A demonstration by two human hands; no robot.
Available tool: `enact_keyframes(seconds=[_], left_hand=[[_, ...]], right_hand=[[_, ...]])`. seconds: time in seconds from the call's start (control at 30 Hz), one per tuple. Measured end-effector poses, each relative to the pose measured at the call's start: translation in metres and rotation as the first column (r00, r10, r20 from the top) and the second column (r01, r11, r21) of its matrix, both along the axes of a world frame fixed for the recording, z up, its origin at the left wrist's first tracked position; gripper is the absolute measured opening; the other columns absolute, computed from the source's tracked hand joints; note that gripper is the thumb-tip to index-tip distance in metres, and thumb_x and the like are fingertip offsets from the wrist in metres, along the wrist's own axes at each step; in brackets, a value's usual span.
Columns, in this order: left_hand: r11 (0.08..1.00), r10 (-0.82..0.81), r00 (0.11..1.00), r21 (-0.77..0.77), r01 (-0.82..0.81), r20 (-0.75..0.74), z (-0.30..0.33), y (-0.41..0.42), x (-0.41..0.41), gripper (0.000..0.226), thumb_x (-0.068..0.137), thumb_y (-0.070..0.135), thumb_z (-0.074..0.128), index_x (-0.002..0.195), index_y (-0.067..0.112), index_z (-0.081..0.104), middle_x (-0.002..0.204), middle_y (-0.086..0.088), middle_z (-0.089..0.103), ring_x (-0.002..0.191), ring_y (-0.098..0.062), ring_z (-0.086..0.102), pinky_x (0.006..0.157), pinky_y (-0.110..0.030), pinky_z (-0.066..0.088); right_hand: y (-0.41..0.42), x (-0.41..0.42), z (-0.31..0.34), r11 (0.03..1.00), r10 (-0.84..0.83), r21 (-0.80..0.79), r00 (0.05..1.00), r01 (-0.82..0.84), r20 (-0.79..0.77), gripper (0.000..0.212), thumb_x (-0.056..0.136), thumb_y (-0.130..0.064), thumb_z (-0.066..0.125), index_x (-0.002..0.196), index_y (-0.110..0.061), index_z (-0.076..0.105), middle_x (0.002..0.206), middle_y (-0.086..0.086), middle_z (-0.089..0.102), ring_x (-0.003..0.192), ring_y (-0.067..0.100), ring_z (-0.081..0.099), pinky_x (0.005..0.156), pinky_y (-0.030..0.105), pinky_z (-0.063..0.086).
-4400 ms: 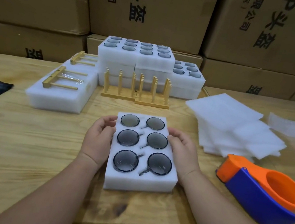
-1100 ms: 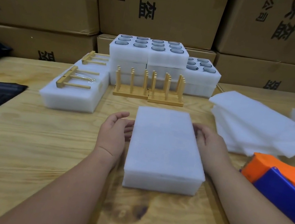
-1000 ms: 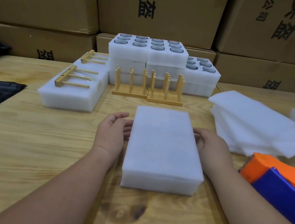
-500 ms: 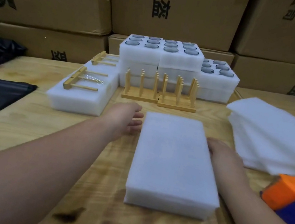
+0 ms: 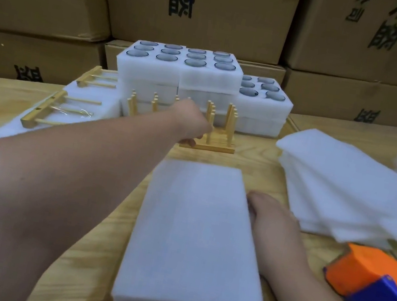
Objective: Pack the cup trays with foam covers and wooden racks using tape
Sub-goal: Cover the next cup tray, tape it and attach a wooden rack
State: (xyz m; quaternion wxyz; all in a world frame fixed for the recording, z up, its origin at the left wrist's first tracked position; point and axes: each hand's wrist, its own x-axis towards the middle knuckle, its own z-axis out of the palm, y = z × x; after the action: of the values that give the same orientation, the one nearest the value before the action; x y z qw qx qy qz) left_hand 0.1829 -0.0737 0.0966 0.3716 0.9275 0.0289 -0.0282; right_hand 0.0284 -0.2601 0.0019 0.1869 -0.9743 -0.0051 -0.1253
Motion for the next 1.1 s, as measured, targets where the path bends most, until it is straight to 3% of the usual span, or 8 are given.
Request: enact_keyframes(seconds=[0.13, 0.3, 0.37, 0.43, 0.53, 0.67, 0.9, 1.1], left_hand=[[0.997, -0.002, 0.999, 0.081, 0.006, -0.051, -0.007, -0.007, 0.012, 0.023, 0.091, 0.028, 0.071, 0.085, 0.006, 0.064, 0.082, -0.006, 0.075, 0.039, -0.015, 0.063, 0.035, -0.018, 0.041], [0.992, 0.009, 0.998, 0.124, -0.001, -0.056, -0.014, -0.016, 0.021, 0.025, 0.093, 0.028, 0.070, 0.083, 0.005, 0.064, 0.049, 0.001, 0.066, 0.032, -0.012, 0.060, 0.031, -0.015, 0.039], [0.987, 0.014, 0.999, 0.160, -0.006, -0.050, -0.016, -0.018, 0.021, 0.027, 0.095, 0.030, 0.067, 0.081, 0.008, 0.063, 0.042, 0.006, 0.062, 0.035, -0.011, 0.061, 0.037, -0.016, 0.046], [0.980, 0.004, 0.999, 0.198, 0.004, -0.040, -0.019, -0.020, 0.022, 0.029, 0.097, 0.033, 0.064, 0.082, 0.008, 0.066, 0.056, 0.003, 0.071, 0.050, -0.015, 0.070, 0.059, -0.024, 0.059], [0.971, -0.017, 0.999, 0.237, 0.027, -0.044, -0.020, -0.020, 0.024, 0.031, 0.097, 0.032, 0.061, 0.089, 0.004, 0.072, 0.086, -0.008, 0.078, 0.079, -0.022, 0.077, 0.084, -0.037, 0.061], [0.973, -0.020, 0.999, 0.228, 0.027, -0.034, -0.020, -0.019, 0.025, 0.020, 0.094, 0.020, 0.063, 0.091, 0.002, 0.072, 0.092, -0.013, 0.075, 0.088, -0.030, 0.075, 0.085, -0.043, 0.061], [0.932, -0.024, 0.999, 0.364, 0.009, 0.037, -0.011, -0.021, 0.010, 0.027, 0.088, 0.013, 0.054, 0.081, 0.003, 0.077, 0.083, -0.014, 0.075, 0.082, -0.031, 0.073, 0.081, -0.042, 0.062], [0.949, -0.038, 0.988, 0.315, -0.011, 0.147, 0.006, -0.016, -0.001, 0.020, 0.084, 0.019, 0.056, 0.084, 0.005, 0.071, 0.078, -0.011, 0.071, 0.077, -0.030, 0.069, 0.063, -0.032, 0.054]], right_hand=[[0.000, 0.002, -0.002, 1.000, 0.022, 0.001, 1.000, -0.022, 0.008, 0.011, 0.092, -0.021, 0.051, 0.083, -0.022, 0.058, 0.090, -0.006, 0.062, 0.090, 0.021, 0.058, 0.078, 0.039, 0.046], [-0.001, 0.004, -0.005, 0.999, 0.043, 0.004, 0.999, -0.044, 0.032, 0.010, 0.090, -0.020, 0.053, 0.083, -0.023, 0.060, 0.090, -0.007, 0.061, 0.091, 0.019, 0.056, 0.078, 0.039, 0.045], [-0.001, 0.005, -0.007, 0.999, 0.047, -0.005, 0.998, -0.047, 0.040, 0.010, 0.090, -0.019, 0.053, 0.084, -0.023, 0.060, 0.089, -0.007, 0.060, 0.091, 0.018, 0.056, 0.076, 0.037, 0.042], [-0.001, 0.005, -0.008, 0.999, 0.035, -0.003, 0.998, -0.035, 0.045, 0.012, 0.091, -0.018, 0.053, 0.081, -0.023, 0.058, 0.086, -0.008, 0.057, 0.088, 0.016, 0.054, 0.072, 0.035, 0.036], [-0.001, 0.005, -0.009, 1.000, 0.015, -0.006, 0.999, -0.015, 0.047, 0.016, 0.091, -0.018, 0.050, 0.077, -0.022, 0.055, 0.081, -0.009, 0.052, 0.083, 0.015, 0.050, 0.069, 0.033, 0.028], [0.000, 0.004, -0.008, 0.999, 0.015, 0.028, 0.998, -0.016, 0.058, 0.018, 0.092, -0.017, 0.049, 0.076, -0.024, 0.055, 0.080, -0.010, 0.050, 0.081, 0.013, 0.046, 0.070, 0.031, 0.026], [0.000, 0.004, -0.009, 1.000, 0.009, 0.023, 0.998, -0.011, 0.069, 0.018, 0.092, -0.016, 0.049, 0.078, -0.025, 0.057, 0.081, -0.010, 0.051, 0.080, 0.012, 0.046, 0.070, 0.029, 0.025], [0.000, 0.005, -0.008, 0.999, 0.015, 0.031, 0.999, -0.016, 0.044, 0.017, 0.093, -0.019, 0.047, 0.082, -0.025, 0.059, 0.086, -0.011, 0.054, 0.086, 0.014, 0.050, 0.072, 0.032, 0.031]])
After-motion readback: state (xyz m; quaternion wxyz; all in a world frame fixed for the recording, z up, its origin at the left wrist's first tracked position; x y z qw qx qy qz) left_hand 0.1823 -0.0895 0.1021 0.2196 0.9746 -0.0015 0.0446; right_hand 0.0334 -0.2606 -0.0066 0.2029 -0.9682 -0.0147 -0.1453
